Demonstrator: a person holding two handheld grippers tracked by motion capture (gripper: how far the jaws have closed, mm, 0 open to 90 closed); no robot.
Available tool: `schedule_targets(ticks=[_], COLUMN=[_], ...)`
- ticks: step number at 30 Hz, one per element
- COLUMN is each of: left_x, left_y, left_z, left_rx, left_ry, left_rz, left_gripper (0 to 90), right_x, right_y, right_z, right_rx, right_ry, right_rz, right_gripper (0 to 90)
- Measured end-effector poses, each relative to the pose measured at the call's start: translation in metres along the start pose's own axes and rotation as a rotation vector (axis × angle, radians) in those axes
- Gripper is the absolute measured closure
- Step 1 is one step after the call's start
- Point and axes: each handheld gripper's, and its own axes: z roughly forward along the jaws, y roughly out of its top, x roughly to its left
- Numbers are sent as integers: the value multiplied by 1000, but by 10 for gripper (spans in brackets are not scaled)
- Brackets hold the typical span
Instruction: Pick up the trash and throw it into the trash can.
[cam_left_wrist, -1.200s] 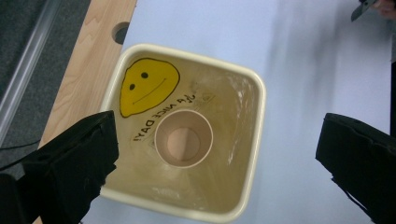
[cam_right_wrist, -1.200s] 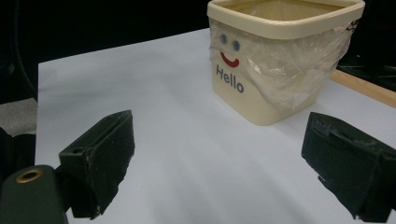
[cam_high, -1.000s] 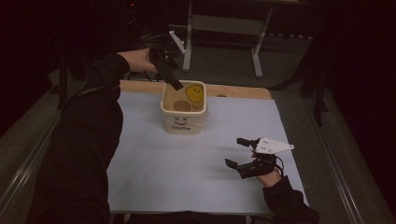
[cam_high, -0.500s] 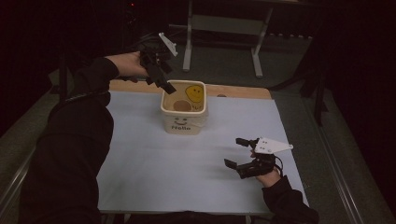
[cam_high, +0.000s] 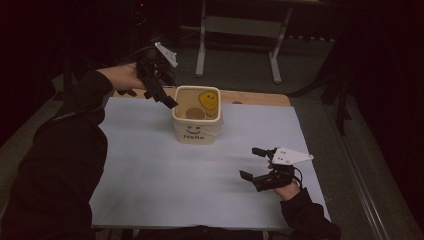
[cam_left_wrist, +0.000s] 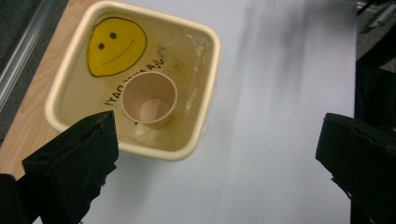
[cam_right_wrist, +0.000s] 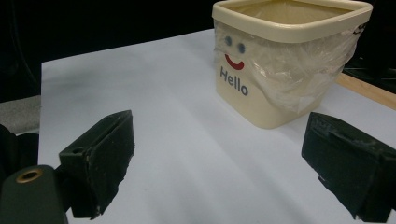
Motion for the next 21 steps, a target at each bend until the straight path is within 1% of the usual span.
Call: schedule_targets(ticks=[2,4,8,11,13,15,17,19,20,21], left_x=[-2,-5,-9,-12,-14,-16,-19,-21,-22,-24], left_y=[-4,-9,-18,-25,-30,-35,-39,-44,-46,-48], left_z=[0,0,1,3,4,5,6,6,7,7], left_rx=[-5,-17,-8,-1,12,12,15,-1,-3,2], left_ry=[6,-5,5,0,0,-2,-4,-20,-20,-11], left_rz=[1,-9,-5,-6,-13,-16,-11,-15,-17,-15], left_gripper=[4,4,4,4,4,4,4,4,4,4], right_x=[0,1,1,0,0,0,0,0,1,1], right_y=[0,0,0,0,0,0,0,0,0,0], right_z=[1,1,1,2,2,2,2,2,2,2], right_rx=[4,4,5,7,9,10,11,12,12,12], right_ry=[1,3,3,4,4,6,5,5,5,6], right_rz=[-1,-2,-2,-4,-4,-3,-3,-2,-4,-3], right_gripper=[94,94,94,94,94,94,94,94,94,94])
